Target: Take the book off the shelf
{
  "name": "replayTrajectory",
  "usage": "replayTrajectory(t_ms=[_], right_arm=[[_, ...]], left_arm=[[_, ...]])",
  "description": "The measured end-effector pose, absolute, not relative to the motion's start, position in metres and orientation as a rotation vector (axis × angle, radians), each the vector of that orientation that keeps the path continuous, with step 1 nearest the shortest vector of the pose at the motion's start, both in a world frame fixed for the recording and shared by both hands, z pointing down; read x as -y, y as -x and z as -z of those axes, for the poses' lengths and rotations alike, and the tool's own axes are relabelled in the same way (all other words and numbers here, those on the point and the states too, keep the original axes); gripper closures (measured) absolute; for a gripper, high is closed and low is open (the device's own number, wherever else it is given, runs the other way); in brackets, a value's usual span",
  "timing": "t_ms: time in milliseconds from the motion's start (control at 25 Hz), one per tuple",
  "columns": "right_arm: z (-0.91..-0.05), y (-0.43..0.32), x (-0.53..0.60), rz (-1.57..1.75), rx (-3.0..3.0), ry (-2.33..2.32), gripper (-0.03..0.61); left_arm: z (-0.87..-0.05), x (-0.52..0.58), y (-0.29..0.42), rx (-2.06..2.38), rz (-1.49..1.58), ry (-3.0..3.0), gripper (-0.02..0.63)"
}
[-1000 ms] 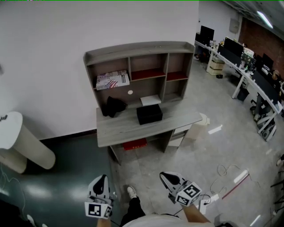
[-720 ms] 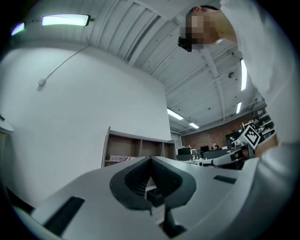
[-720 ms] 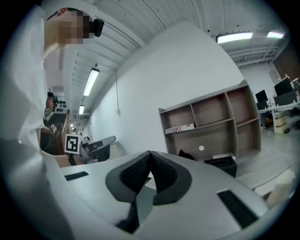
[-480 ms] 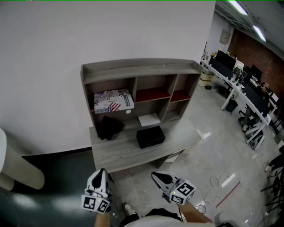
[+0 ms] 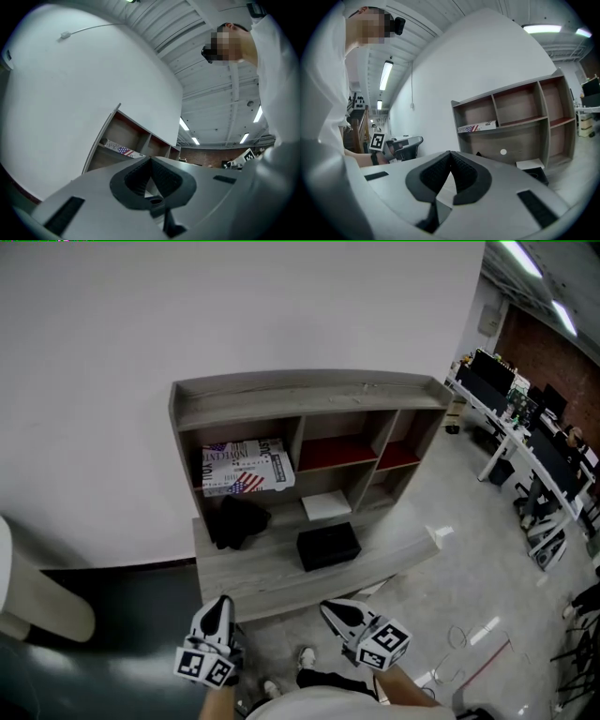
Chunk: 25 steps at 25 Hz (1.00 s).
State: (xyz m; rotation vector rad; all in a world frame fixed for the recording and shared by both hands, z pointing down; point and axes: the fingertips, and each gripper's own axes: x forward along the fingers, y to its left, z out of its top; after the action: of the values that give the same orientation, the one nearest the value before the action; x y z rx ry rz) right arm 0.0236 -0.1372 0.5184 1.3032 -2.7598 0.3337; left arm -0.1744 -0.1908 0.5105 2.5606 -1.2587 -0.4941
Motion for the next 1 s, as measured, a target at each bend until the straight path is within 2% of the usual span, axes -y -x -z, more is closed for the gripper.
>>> replayTrajectory(t_ms=[400, 760, 800, 880, 920, 1000], right_arm=[[-0.513, -0.045, 0.234, -0.339, 2.9, -1.093, 0.555], [-0.526, -0.081, 0.259, -0.381, 2.926, -1.076, 0.555], [-0.526, -0.085, 0.26, -0.384, 2.923, -1.082, 0.555], [-0.528, -0.096, 0.261, -0.392, 2.912, -1.107, 0.555], [-0.53, -0.1, 0.262, -0.398, 2.905, -1.123, 0.555], [-0.532, -0.106, 0.26, -0.409, 2.896, -1.14, 0.555]], left_arm=[[-0.447, 0.252, 0.153, 1.437, 0.622, -2.612, 0.597], [-0.478, 0.31, 0.137, 1.449, 0.698, -2.367, 0.593], [-0.481, 0.318, 0.137, 1.449, 0.724, -2.333, 0.575], [-0.484, 0.335, 0.135, 1.444, 0.75, -2.296, 0.455], [-0.484, 0.343, 0.132, 1.432, 0.756, -2.291, 0.43], [-0.482, 0.354, 0.123, 1.401, 0.764, -2.294, 0.425]])
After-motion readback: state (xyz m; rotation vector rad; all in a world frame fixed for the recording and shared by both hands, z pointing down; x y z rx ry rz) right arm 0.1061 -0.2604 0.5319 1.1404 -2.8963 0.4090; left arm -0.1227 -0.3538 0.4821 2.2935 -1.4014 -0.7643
